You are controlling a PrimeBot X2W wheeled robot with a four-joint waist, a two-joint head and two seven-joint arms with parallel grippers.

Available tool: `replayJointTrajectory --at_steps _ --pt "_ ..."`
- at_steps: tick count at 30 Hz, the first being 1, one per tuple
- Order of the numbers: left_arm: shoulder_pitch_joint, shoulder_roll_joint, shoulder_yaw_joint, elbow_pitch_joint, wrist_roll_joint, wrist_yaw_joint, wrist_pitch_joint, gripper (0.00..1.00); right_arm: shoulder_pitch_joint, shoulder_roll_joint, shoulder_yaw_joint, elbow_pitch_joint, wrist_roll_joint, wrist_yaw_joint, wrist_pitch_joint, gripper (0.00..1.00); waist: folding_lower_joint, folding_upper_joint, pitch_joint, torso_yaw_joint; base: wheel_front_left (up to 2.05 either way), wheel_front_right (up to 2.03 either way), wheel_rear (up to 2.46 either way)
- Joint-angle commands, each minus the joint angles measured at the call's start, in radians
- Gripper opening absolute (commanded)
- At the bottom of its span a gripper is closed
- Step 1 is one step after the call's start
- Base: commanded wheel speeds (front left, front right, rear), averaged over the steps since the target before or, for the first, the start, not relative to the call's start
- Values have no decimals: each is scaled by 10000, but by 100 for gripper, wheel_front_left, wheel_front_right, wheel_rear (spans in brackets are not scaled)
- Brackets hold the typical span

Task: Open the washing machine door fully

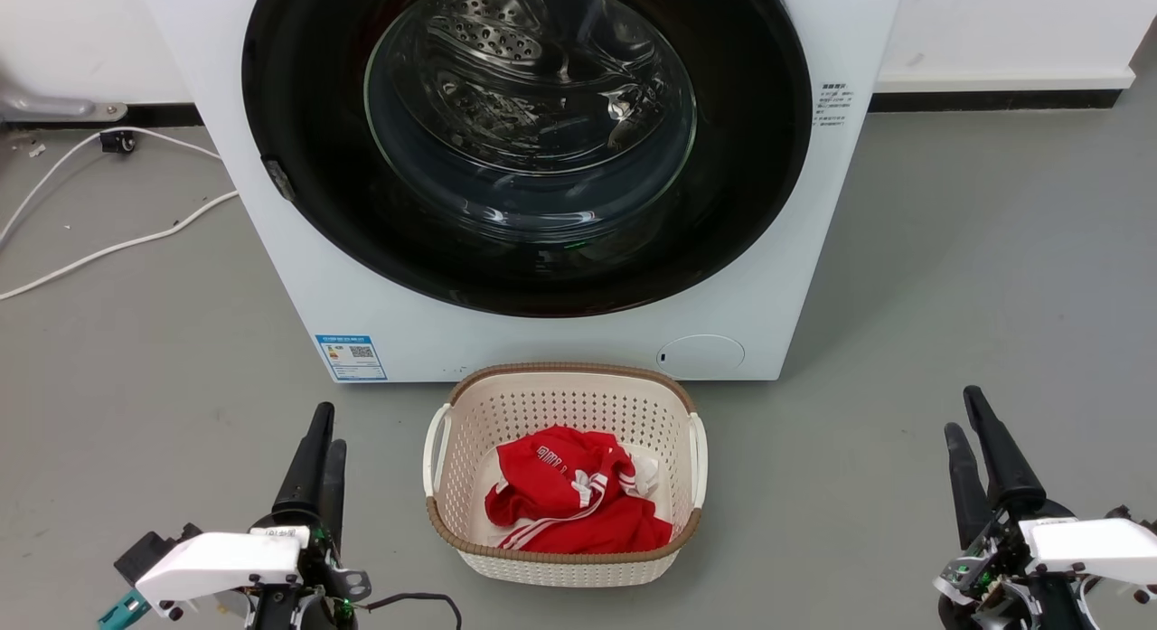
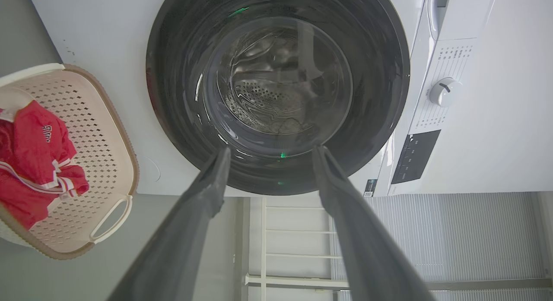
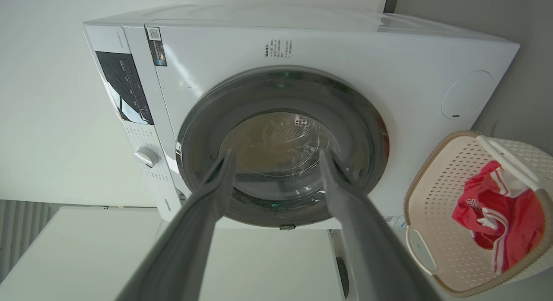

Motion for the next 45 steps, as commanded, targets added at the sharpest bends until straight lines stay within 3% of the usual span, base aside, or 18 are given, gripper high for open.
replayJointTrajectory --at_steps 1,30,45 --pt "-179 59 -10 -348 340 -12 -139 100 -122 -23 47 -349 -315 2 -151 100 0 0 4 -7 0 0 0" --pt "-142 28 170 -1584 5298 -20 -1251 100 99 -8 567 -1613 -6802 3 -1260 100 0 0 64 -89 0 0 0" --pt "87 27 -338 -1784 8581 399 -1726 100 321 0 926 -1901 -9988 2 -1737 100 0 0 38 -124 0 0 0"
